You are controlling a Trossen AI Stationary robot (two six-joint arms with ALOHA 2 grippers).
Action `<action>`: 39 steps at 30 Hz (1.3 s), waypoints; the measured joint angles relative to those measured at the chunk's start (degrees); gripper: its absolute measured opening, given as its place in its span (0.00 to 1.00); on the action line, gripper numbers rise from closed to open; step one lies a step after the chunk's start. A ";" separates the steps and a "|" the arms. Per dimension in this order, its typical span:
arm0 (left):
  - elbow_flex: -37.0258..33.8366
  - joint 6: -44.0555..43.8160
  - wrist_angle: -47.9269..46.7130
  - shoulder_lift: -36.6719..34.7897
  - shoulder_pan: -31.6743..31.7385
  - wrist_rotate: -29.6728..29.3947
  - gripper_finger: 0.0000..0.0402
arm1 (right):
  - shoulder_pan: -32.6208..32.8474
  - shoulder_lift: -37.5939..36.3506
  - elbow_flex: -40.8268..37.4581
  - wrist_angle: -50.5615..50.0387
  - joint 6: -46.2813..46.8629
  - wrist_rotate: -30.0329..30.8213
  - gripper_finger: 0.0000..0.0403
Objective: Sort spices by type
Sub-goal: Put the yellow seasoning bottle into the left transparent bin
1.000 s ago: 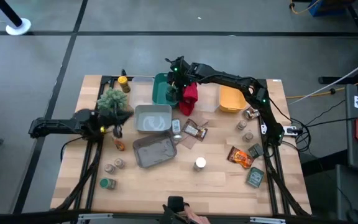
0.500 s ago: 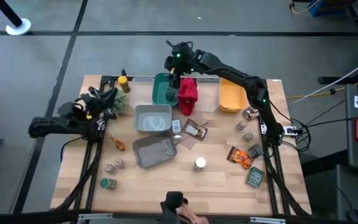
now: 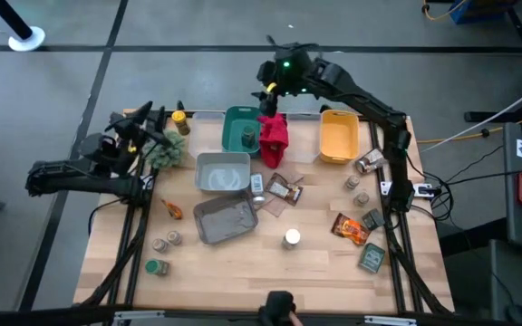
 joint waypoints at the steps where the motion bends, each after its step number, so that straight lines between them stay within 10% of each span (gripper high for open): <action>1: 1.27 0.47 -0.02 1.69 0.86 -0.19 0.49 | 0.12 -0.73 -0.01 -0.11 0.30 -0.12 0.62; 15: 11.61 -2.18 -0.18 19.41 19.13 4.20 0.51 | 4.02 -4.09 -0.03 -12.41 1.19 -0.28 0.62; 39: 13.86 -29.84 -29.05 36.44 59.36 59.15 0.51 | 8.36 -4.98 -0.03 -20.64 2.46 -0.74 0.62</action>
